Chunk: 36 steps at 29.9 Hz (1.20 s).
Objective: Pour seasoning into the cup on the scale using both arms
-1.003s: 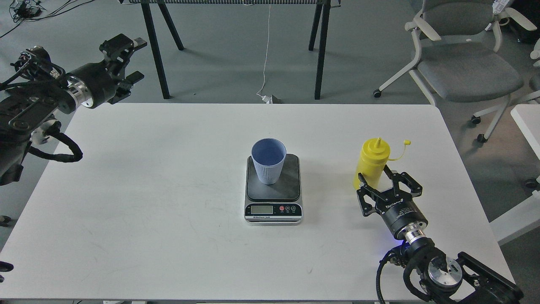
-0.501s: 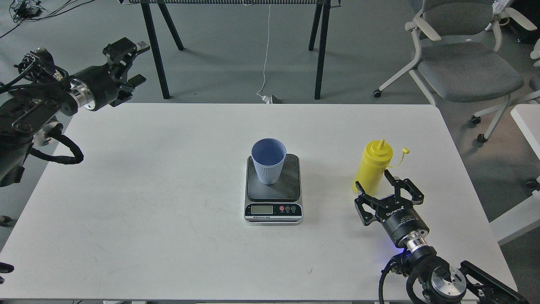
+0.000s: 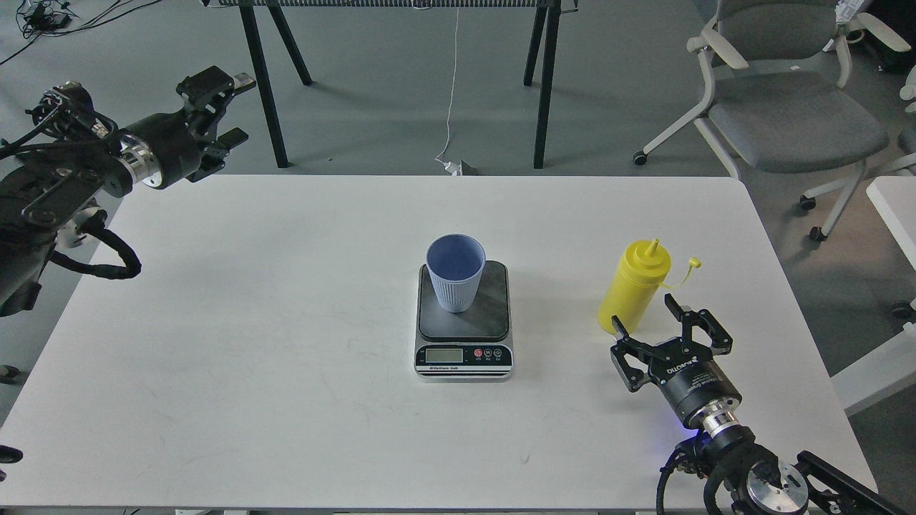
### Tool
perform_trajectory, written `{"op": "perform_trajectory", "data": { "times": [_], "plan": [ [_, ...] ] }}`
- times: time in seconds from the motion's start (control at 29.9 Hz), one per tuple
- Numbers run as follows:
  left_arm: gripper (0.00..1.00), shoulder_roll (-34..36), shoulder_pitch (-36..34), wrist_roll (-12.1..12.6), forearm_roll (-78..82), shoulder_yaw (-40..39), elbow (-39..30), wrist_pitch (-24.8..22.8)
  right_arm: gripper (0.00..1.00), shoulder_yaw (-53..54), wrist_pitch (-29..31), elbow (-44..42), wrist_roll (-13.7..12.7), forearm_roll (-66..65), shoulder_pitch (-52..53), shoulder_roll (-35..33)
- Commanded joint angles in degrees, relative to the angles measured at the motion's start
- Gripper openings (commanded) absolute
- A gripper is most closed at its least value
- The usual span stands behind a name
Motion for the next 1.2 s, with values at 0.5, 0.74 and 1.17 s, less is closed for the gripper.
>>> {"op": "perform_trajectory", "data": {
  "times": [0.5, 0.74, 1.17],
  "plan": [
    [0.99, -0.17, -0.30, 0.00, -0.11, -0.38, 0.00, 0.00, 0.84, 1.98, 0.00, 6.01, 0.44, 0.18, -3.14, -12.50],
    [0.99, -1.58, -0.91, 0.00, -0.20, -0.55, 0.00, 0.00, 0.84, 2.06, 0.00, 8.03, 0.44, 0.36, -3.14, -21.81],
    [0.99, -2.72, -4.16, 0.00, -0.91, -1.08, 0.00, 0.00, 0.90, 3.03, 0.00, 4.97, 0.00, 0.01, 7.13, -37.64]
  ]
}}
